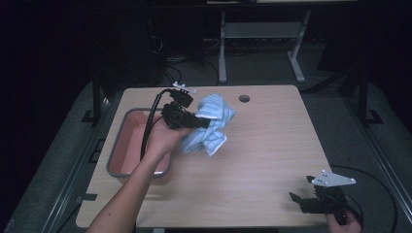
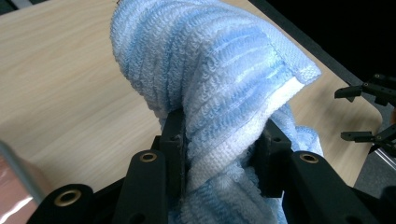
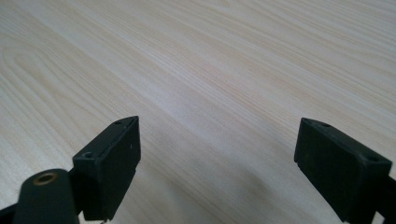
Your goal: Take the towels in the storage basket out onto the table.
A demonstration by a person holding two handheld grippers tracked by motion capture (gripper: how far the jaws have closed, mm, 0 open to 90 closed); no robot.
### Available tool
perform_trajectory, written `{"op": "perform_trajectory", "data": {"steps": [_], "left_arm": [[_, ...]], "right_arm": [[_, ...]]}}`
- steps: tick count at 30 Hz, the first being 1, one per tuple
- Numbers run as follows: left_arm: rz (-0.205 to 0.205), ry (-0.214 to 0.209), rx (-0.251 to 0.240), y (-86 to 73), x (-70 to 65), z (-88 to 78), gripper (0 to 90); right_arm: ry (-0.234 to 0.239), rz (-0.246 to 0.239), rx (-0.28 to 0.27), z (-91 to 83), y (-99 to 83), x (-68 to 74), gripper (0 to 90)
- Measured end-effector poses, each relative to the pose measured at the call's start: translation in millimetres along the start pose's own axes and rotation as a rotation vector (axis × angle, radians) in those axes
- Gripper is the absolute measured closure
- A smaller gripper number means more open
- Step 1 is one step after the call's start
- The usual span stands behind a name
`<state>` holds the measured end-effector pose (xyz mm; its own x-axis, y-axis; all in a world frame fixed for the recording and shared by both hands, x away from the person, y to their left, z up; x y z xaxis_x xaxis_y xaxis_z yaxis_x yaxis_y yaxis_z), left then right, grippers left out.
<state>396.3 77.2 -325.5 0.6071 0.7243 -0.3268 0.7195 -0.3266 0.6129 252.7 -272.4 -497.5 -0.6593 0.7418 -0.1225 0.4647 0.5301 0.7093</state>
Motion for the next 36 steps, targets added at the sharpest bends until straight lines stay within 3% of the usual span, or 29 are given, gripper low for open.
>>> {"op": "perform_trajectory", "data": {"steps": [14, 36], "left_arm": [[0.013, -0.013, 0.052, 0.5, -9.2, 35.9, 61.6], [0.005, -0.033, 0.093, -0.1, -15.7, 76.6, 61.4]], "right_arm": [[0.001, 0.008, -0.010, -0.8, -0.5, -1.4, 14.0], [0.010, 0.006, -0.015, 0.2, 0.7, -0.4, 14.0]]}}
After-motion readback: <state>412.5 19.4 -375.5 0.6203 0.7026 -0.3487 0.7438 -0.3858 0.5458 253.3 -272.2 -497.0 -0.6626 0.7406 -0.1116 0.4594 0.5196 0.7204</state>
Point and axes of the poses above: each handheld gripper's, and its own axes: z roughly forward along the jaws, y roughly out of its top, x roughly to its left, the point moved 6 cm from there along z, roughly forward along the jaws, and after that the axes turned 9 degrees about -z, right-handed, at the moved point
